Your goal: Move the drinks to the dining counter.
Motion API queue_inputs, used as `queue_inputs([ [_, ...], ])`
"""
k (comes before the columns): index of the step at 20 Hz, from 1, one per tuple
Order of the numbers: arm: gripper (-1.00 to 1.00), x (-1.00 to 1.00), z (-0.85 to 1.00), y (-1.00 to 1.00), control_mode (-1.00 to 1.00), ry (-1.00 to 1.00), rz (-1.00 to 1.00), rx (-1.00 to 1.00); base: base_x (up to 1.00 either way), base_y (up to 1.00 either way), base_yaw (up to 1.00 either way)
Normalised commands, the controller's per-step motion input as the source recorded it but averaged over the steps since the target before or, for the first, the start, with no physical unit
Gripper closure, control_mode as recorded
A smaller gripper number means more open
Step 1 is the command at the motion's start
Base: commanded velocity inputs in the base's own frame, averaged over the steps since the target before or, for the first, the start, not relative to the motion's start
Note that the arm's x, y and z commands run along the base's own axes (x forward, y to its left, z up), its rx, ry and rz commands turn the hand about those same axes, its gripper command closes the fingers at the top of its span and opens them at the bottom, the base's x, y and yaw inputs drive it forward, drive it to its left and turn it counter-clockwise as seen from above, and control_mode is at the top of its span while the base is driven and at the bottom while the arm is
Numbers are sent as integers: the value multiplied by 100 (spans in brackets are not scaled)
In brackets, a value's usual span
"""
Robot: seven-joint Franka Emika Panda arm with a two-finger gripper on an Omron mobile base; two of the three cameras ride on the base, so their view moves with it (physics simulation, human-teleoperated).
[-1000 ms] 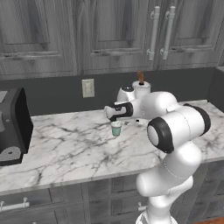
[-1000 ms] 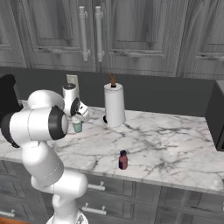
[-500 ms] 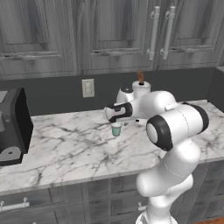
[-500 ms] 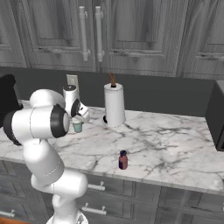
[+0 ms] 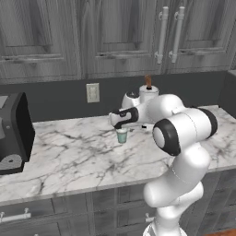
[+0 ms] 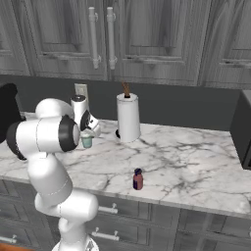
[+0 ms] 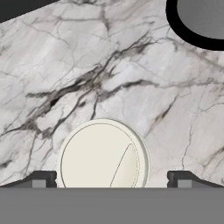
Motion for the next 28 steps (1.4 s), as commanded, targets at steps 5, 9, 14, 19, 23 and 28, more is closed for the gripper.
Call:
queue_inputs([
  [5,-100,0,-26,0,-100,0,0,0,0,0,0],
  [9,-100,0,-16,0,-100,0,0,0,0,0,0],
  [14,-100,-2,0,0,-100,0,0,0,0,0,0],
  [19,-100,0,-1,0,-100,0,0,0,0,0,0],
  [23,-100,0,-8,0,-100,0,0,0,0,0,0],
  [28,-100,0,-24,0,-100,0,0,0,0,0,0],
])
